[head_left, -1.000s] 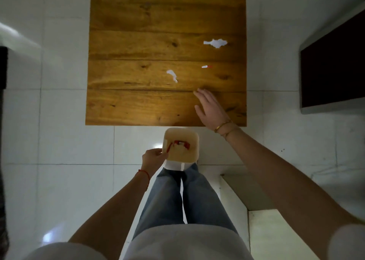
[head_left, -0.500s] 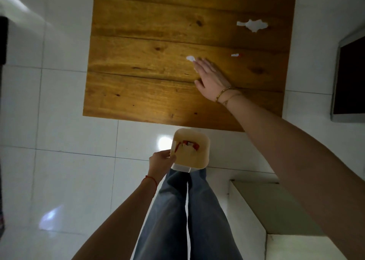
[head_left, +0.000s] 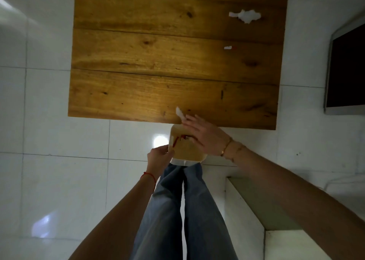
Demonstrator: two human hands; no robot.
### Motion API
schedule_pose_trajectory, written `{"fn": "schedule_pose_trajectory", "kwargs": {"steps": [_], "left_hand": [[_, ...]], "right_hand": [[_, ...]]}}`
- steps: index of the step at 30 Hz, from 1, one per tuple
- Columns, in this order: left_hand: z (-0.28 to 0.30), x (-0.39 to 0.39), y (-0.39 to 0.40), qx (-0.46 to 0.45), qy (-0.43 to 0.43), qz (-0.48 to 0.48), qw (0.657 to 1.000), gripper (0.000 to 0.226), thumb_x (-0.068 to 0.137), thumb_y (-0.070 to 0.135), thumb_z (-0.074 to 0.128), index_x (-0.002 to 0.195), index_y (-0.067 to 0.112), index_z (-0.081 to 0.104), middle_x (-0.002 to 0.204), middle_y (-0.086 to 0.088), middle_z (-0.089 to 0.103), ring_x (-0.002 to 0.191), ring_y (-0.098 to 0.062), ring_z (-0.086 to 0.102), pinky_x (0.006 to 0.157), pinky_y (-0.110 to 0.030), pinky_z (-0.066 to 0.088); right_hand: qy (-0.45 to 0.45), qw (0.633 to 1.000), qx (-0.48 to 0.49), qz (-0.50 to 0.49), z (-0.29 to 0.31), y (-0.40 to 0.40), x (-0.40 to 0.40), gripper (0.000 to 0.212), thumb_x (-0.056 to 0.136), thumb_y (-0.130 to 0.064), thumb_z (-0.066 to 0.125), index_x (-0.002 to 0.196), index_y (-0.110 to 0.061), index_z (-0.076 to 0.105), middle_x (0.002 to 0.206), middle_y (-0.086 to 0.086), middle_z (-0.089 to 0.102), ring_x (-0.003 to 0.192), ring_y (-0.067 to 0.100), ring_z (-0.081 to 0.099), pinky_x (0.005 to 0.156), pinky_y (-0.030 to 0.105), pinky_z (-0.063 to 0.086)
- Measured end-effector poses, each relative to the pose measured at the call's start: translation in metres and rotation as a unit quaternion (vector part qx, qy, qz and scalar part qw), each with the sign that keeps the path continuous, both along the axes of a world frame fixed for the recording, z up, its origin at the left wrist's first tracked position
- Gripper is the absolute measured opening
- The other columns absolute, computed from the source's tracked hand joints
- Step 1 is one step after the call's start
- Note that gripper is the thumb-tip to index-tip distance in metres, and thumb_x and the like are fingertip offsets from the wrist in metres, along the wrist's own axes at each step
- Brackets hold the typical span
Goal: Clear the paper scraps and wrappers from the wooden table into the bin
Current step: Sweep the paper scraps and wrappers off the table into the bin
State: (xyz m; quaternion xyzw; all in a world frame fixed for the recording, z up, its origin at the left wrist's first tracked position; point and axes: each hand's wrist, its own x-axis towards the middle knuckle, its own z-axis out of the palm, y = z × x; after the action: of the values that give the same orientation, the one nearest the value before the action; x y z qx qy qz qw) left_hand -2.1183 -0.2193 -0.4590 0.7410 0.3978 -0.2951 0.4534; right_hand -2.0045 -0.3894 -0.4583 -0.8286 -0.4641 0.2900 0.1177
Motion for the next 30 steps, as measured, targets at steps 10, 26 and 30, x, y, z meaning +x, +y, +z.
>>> {"fn": "schedule_pose_trajectory", "kwargs": {"steps": [10,26,30], "left_hand": [[0.005,0.011,-0.025,-0.003,0.002,0.009,1.0,0.028,0.087,0.025,0.057,0.081,0.0,0.07,0.09,-0.023,0.069,0.091,-0.034,0.062,0.09,-0.045,0.051],[-0.013,0.021,-0.042,-0.015,-0.022,0.0,1.0,0.037,0.087,0.023,0.055,0.05,0.024,0.051,0.038,0.019,0.05,0.041,0.007,0.049,0.044,0.0,0.033],[-0.013,0.019,-0.044,-0.006,-0.015,-0.01,1.0,0.035,0.086,0.023,0.055,0.051,0.022,0.051,0.039,0.017,0.05,0.04,0.003,0.048,0.048,-0.007,0.035]], "right_hand": [[-0.031,0.972,0.059,-0.227,0.02,-0.027,0.031,0.046,0.099,-0.025,0.035,0.144,-0.012,0.034,0.151,0.008,0.033,0.143,0.021,0.023,0.117,0.044,0.023],[-0.054,0.952,-0.046,-0.297,-0.009,-0.03,0.171,0.056,0.099,-0.033,0.035,0.148,-0.01,0.021,0.158,0.011,0.017,0.146,0.025,0.012,0.117,0.036,0.005],[-0.08,0.977,0.003,-0.198,-0.004,-0.036,0.099,0.049,0.098,-0.034,0.034,0.143,-0.015,0.033,0.151,0.01,0.034,0.142,0.024,0.024,0.116,0.037,0.01]]}}
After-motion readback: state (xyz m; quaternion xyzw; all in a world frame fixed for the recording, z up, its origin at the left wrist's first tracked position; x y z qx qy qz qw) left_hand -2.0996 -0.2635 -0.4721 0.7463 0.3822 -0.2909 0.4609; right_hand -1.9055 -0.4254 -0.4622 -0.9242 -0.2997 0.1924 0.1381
